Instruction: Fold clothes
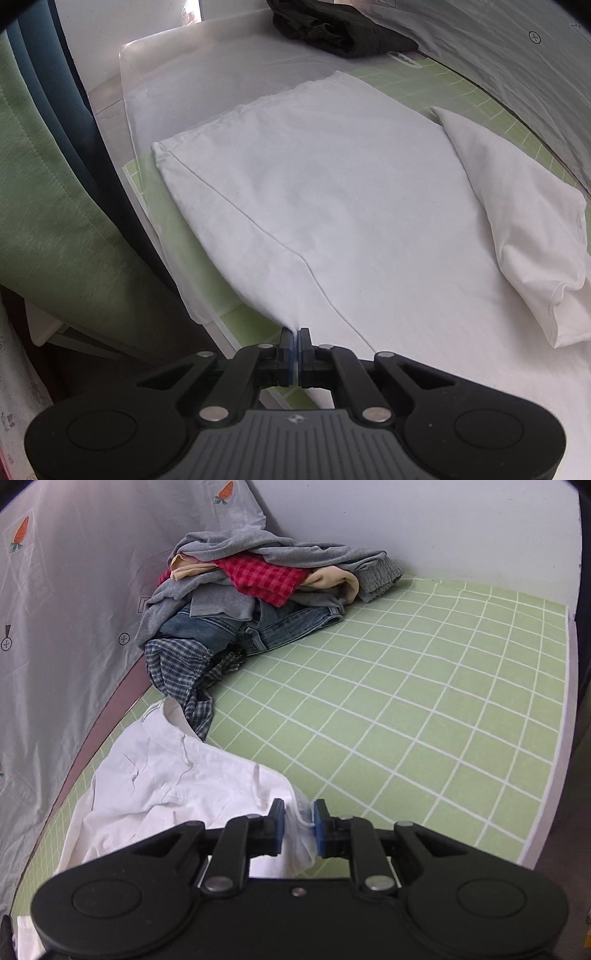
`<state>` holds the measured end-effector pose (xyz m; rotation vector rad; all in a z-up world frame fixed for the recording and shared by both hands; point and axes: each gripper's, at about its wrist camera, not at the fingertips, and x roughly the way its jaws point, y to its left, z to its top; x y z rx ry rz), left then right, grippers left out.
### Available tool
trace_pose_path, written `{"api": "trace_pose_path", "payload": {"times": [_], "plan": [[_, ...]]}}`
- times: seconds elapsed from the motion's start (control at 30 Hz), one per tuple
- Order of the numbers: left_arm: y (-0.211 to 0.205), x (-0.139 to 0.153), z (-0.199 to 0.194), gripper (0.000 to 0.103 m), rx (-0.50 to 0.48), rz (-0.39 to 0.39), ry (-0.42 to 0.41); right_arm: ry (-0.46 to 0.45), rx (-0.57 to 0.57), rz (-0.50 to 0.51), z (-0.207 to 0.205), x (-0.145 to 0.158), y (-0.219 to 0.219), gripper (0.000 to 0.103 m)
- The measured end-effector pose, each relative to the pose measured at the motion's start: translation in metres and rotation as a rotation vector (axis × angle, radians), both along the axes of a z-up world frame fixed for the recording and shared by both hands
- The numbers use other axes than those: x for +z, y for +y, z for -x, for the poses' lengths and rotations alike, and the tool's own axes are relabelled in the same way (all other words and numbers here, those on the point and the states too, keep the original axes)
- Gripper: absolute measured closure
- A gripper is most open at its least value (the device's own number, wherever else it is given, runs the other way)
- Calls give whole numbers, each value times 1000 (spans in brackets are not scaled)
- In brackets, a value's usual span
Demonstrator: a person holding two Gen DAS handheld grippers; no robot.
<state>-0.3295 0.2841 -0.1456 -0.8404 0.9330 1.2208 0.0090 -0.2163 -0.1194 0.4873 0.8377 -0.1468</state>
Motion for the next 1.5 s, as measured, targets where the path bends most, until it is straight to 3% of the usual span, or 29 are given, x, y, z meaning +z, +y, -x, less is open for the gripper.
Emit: {"api": "trace_pose_path", "payload": {"times": [0.2,0.37,0.43,0.77,0.83,0.9,1.07,1.17,1.5], "plan": [[-8,-13,-14,100,-59,9,90,43,-18,52,15,-6,-19,87],[2,-17,-23,93,-118,22,138,92,46,172,12,-21,-13,85],[5,-15,-23,91,-112,32,123,114,72,216,9,-26,-8,83],[10,9,-47,53,-120,4,78,176,132,377,-8,-24,15,64],[14,16,-52,49,-113,-3,75,163,115,393,-10,-16,19,55],[18,24,-56,42,-107,-30,78,131,92,407,-13,-5,23,33],[32,40,-65,34,-112,-93,77,49,84,448,-25,20,42,23],[36,40,-78,34,-136,-90,56,29,110,449,-33,23,56,20],[27,20,-154,24,-342,-34,-33,92,204,412,-48,-4,110,19]]}}
